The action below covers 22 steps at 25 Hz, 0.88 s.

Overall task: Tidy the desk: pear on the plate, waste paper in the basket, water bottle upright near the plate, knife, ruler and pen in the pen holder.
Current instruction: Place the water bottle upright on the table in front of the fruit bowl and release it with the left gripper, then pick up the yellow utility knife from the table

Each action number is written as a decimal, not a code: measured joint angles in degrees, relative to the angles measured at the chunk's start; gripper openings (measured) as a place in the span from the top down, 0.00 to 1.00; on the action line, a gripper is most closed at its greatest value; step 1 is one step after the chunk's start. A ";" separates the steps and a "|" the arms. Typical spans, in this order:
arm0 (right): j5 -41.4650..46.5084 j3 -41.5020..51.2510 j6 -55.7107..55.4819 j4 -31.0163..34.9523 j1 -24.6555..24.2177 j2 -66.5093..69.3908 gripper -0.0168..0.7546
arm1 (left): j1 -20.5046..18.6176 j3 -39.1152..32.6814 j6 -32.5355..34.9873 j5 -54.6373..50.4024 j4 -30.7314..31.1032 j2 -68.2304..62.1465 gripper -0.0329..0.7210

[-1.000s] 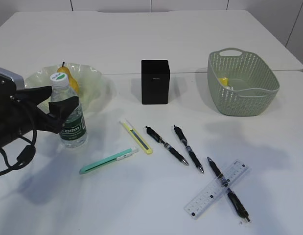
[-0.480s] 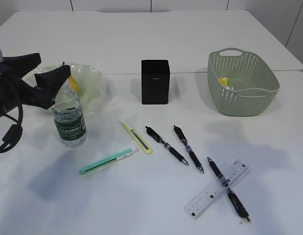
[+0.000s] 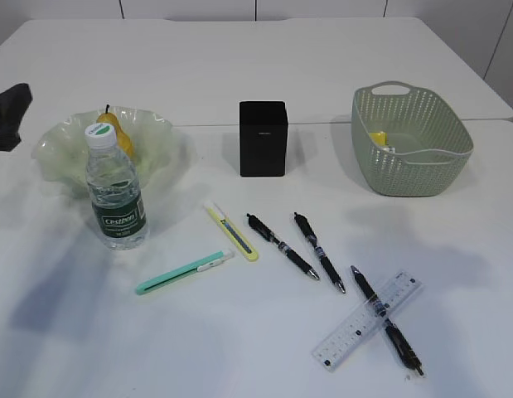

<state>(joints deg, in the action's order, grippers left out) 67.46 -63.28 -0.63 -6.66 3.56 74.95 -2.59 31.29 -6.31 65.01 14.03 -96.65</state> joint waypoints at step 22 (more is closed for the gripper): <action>0.00 0.00 0.00 0.00 0.00 0.00 0.37 | -2.57 -0.08 0.00 -37.73 -10.78 9.65 0.19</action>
<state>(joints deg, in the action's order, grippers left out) 67.46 -63.28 -0.63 -6.66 3.56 74.95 -5.16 31.21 -6.31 27.28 3.26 -87.00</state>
